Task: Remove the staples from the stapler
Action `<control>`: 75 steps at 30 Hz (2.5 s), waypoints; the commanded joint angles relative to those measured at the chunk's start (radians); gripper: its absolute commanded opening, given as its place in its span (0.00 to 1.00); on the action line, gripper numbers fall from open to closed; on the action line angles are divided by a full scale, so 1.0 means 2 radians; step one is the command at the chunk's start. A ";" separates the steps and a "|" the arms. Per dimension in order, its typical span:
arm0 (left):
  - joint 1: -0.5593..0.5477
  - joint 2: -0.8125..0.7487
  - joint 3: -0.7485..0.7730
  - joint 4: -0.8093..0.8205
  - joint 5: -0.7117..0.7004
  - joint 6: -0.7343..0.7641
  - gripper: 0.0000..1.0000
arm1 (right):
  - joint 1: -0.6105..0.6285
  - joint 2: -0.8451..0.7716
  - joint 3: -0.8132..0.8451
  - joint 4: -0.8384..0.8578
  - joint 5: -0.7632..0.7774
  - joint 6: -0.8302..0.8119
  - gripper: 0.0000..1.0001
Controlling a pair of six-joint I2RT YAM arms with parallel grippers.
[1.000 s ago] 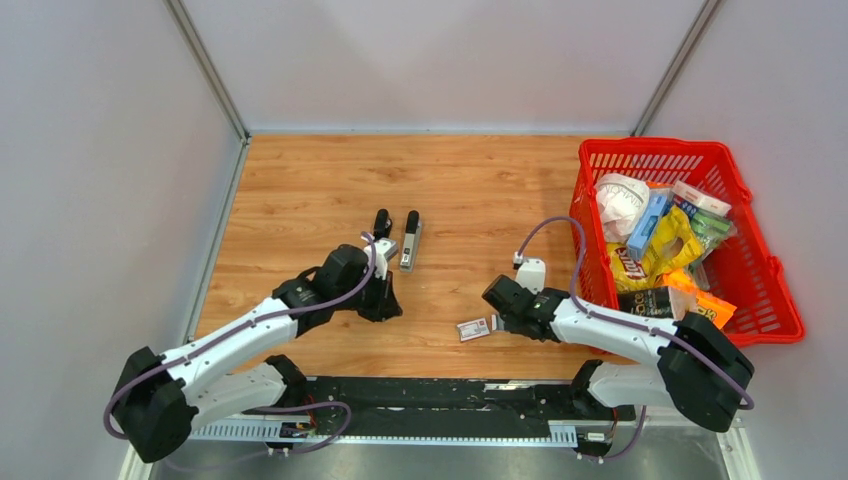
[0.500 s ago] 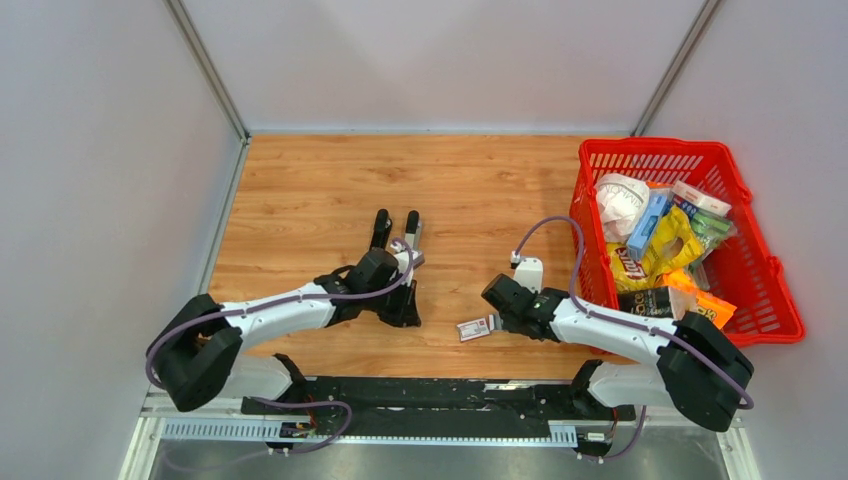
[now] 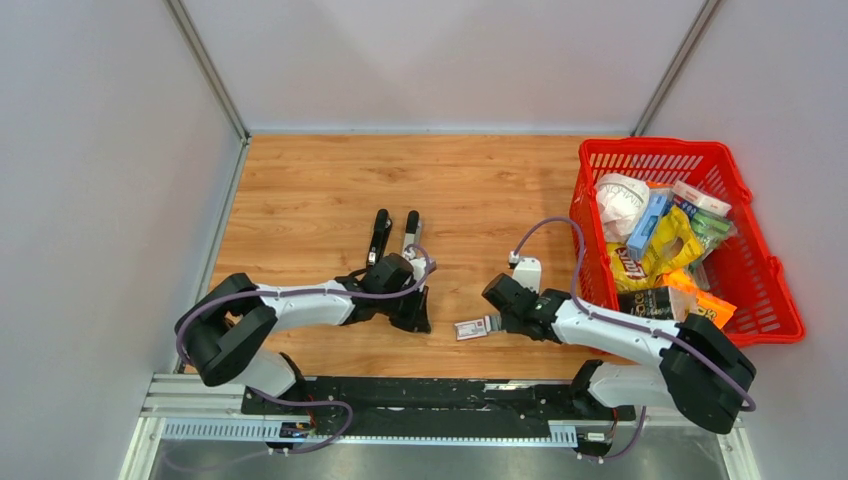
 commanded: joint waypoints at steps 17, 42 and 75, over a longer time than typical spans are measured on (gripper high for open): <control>-0.014 0.033 0.025 0.050 0.001 -0.021 0.00 | 0.027 -0.035 -0.030 -0.020 -0.009 0.047 0.00; -0.034 0.064 0.035 0.066 -0.001 -0.031 0.00 | 0.043 -0.022 -0.028 -0.004 -0.017 0.073 0.00; -0.043 0.081 0.037 0.063 -0.009 -0.037 0.00 | 0.076 0.027 -0.005 0.035 -0.032 0.097 0.00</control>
